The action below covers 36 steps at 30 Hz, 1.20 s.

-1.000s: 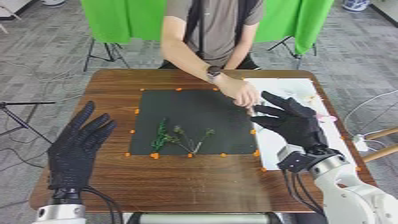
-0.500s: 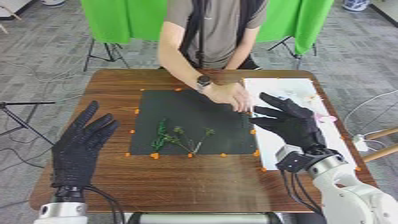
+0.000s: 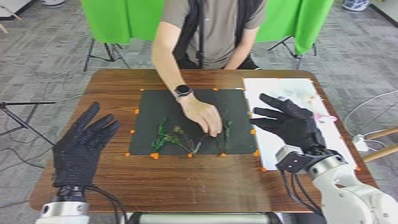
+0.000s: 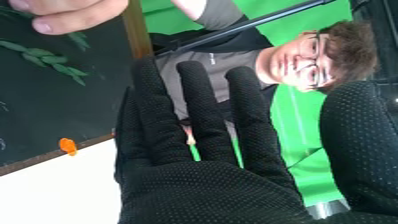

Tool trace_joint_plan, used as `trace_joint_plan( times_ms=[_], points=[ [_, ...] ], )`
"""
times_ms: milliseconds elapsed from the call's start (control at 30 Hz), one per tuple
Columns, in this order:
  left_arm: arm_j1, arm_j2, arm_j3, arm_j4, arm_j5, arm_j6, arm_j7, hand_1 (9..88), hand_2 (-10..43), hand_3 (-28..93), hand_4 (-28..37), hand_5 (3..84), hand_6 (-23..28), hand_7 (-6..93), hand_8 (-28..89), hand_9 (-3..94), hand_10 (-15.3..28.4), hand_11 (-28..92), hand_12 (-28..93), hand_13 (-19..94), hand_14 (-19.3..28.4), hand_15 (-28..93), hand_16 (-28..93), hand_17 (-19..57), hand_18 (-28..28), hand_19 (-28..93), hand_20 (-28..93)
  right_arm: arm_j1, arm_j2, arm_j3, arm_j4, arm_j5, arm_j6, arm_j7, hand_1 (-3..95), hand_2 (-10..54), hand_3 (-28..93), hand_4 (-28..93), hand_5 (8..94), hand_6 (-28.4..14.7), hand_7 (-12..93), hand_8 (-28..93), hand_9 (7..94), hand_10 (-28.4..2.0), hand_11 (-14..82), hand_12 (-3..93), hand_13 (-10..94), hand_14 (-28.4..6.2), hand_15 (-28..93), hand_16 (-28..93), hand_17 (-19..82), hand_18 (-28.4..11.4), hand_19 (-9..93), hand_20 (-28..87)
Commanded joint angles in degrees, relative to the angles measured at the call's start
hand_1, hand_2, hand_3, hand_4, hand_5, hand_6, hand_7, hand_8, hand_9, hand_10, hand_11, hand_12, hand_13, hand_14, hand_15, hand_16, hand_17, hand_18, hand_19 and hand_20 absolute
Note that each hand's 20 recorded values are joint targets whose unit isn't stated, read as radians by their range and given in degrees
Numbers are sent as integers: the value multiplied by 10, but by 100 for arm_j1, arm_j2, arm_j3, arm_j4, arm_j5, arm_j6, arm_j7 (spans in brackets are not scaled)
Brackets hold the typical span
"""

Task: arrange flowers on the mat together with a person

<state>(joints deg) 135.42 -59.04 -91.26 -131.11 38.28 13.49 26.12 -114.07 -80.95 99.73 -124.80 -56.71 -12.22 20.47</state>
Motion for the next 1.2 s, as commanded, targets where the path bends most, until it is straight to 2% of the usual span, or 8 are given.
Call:
trace_joint_plan(
  times_ms=[33,467,700,867,900,967,1133,1200],
  points=[
    [29,18,20,18,-36,-17,-23,199,73,784,-283,349,74,119,-103,353,198,221,101,268,261,425,-86,-90,212,498,76,-77,-9,-22,-30,-44,86,-8,150,95,814,-283,453,-20,109,-125,491,-178,96,105,400,-222,230,157,28,-185,421,144],
    [-25,78,81,25,-59,24,-15,203,74,784,-283,350,75,118,-103,353,199,221,99,269,261,424,-89,-90,212,500,75,7,159,-41,-29,-469,368,-88,159,90,819,-283,455,-21,111,-126,501,-180,110,107,415,-218,260,156,31,-185,439,150],
    [-67,131,113,35,-64,36,30,204,74,784,-283,350,76,118,-103,353,200,221,98,270,261,423,-89,-91,213,502,74,134,630,-339,-156,-1835,1409,71,182,67,829,-282,456,-19,120,-129,541,-187,152,113,465,-207,355,133,53,-185,491,160],
    [-94,130,105,42,-50,2,2,204,74,786,-283,351,76,118,-103,353,201,222,99,270,261,423,-89,-91,213,502,73,282,1211,-763,-192,-3608,2268,726,209,44,831,-282,461,-16,131,-135,572,-184,182,114,511,-192,415,106,79,-190,545,162],
    [-94,132,102,35,-47,11,-7,204,73,787,-283,351,76,118,-103,353,202,222,99,270,261,424,-89,-91,213,502,73,549,1424,-1080,-105,-3892,2634,1037,210,42,829,-282,465,-16,133,-136,580,-184,188,115,519,-189,424,104,84,-191,555,162],
    [-99,135,107,31,-26,27,-15,207,71,790,-283,351,76,118,-103,353,201,221,99,270,261,424,-89,-91,213,502,73,677,1573,-1267,-45,-4461,2847,1428,210,31,815,-282,473,-19,134,-137,600,-186,197,117,541,-187,439,100,97,-194,569,160],
    [-96,168,145,25,-57,50,46,210,69,793,-283,350,76,118,-103,354,200,222,99,270,261,424,-89,-91,213,502,72,1063,1858,-1691,217,-5827,2662,2228,229,14,808,-281,486,-21,127,-136,637,-186,209,118,577,-180,450,90,122,-200,607,151],
    [-98,138,132,20,-46,40,-2,210,69,794,-283,350,76,118,-103,353,200,222,99,270,260,424,-89,-91,212,502,72,1242,1919,-1853,330,-6227,2502,2490,234,12,806,-282,486,-21,124,-134,645,-187,209,118,584,-177,453,89,128,-200,616,147]
  ],
)
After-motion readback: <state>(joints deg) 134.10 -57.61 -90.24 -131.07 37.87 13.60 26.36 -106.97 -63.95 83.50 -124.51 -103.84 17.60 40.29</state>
